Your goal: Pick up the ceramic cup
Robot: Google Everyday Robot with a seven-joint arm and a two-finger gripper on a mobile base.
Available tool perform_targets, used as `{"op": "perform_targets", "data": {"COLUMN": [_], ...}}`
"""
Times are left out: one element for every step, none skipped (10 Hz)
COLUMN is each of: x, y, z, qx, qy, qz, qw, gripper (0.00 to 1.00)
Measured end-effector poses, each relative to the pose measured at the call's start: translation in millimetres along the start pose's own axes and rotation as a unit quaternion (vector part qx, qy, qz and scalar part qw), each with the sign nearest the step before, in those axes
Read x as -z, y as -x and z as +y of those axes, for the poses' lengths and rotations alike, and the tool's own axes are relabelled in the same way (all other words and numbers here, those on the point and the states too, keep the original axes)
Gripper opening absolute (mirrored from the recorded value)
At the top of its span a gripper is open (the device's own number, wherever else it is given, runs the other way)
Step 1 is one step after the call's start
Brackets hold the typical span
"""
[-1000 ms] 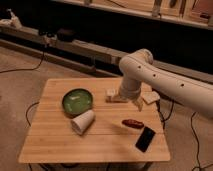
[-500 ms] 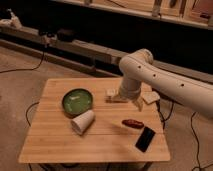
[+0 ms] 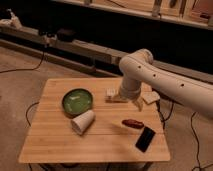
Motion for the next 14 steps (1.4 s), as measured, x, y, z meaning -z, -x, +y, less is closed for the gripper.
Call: {"op": "perform_targets", "data": {"x": [0.0,0.0,0.0,0.0,0.0,0.1,-0.4,-0.9,-3.4,-7.3,-10.0,-13.0,-14.5,-14.4], "y": [0.0,0.0,0.0,0.0,0.0,-0.6,-5.8,-14.0,-24.0,-35.1,-42.0,-47.9,-52.9,-54.7], "z": [0.0,0.0,0.0,0.0,0.0,-0.7,-0.6,-3.0,-6.6,-13.2,-17.4,-25.0,-36.7,-44.9], "qx": [0.000,0.000,0.000,0.000,0.000,0.000,-0.012,-0.032,-0.056,-0.080,-0.093,-0.101,-0.101,-0.095], "qy": [0.000,0.000,0.000,0.000,0.000,0.000,0.002,0.003,0.003,0.001,-0.001,-0.006,-0.019,-0.027], "qz": [0.000,0.000,0.000,0.000,0.000,0.000,0.002,0.004,0.005,0.005,0.005,0.004,0.005,0.006], "qw": [1.0000,1.0000,1.0000,1.0000,1.0000,1.0000,0.9999,0.9995,0.9984,0.9968,0.9956,0.9949,0.9947,0.9951], "gripper": [0.80,0.80,0.80,0.80,0.80,0.80,0.80,0.80,0.80,0.80,0.80,0.80,0.80,0.80]}}
